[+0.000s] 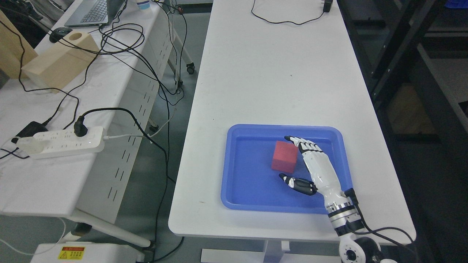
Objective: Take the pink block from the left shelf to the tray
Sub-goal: 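Open the right hand and release the pink cube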
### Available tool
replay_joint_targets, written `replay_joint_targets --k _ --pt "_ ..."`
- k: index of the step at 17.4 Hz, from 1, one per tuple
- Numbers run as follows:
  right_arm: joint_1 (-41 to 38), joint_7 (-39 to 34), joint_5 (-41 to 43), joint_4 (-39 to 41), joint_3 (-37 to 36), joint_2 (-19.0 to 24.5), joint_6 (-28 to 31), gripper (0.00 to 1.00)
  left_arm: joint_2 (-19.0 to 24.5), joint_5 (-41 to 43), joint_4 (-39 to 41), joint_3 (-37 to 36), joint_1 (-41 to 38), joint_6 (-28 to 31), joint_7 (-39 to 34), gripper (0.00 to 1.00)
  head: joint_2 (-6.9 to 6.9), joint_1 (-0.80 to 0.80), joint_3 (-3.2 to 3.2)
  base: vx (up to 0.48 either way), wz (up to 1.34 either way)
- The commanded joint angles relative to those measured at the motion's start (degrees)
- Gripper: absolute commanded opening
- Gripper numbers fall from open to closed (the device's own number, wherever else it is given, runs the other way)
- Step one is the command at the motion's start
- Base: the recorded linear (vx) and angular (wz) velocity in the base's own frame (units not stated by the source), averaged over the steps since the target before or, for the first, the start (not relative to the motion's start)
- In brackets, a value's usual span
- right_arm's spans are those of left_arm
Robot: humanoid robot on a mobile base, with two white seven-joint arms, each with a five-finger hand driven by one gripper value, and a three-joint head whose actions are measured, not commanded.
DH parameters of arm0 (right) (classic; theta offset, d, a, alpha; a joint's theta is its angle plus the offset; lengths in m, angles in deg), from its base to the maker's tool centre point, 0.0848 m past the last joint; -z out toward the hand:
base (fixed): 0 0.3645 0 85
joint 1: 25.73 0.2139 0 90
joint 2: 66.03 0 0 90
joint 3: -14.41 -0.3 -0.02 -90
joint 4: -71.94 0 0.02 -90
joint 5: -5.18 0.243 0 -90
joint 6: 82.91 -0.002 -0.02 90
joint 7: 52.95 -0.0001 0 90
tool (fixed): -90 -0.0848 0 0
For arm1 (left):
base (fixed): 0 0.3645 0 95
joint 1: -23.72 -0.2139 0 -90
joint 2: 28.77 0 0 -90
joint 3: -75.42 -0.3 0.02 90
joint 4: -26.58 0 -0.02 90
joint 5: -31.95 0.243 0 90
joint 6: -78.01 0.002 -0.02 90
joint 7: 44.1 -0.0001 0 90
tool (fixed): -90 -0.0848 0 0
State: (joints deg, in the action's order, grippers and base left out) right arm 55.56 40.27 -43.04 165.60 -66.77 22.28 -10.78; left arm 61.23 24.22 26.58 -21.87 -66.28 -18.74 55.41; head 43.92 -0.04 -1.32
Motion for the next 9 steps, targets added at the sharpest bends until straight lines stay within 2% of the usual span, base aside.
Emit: replay_joint_targets --k 1,4,7,9 --pt "-0.1 -9.0 29.6 0.0 -8.7 -2.4 -0.6 0.91 1.0 0.0 1.0 0.0 -1.1 0.0 0.0 1.0 0.0 0.0 0.0 -0.014 0.0" --pt "-0.2 -10.3 36.0 0.0 -10.9 -2.4 1.2 0.98 1.0 0.0 1.0 0.0 -1.1 0.0 0.0 1.0 0.0 0.0 0.0 -0.021 0.0" --pt "-0.4 -10.3 36.6 0.0 -11.8 -2.4 2.1 0.99 1.0 0.0 1.0 0.0 -1.1 0.0 0.0 1.0 0.0 0.0 0.0 -0.052 0.0" --pt "-0.4 -10.2 40.0 0.0 -11.8 -1.9 2.1 0.99 1.0 0.0 1.0 0.0 -1.1 0.0 0.0 1.0 0.0 0.0 0.0 -0.081 0.0"
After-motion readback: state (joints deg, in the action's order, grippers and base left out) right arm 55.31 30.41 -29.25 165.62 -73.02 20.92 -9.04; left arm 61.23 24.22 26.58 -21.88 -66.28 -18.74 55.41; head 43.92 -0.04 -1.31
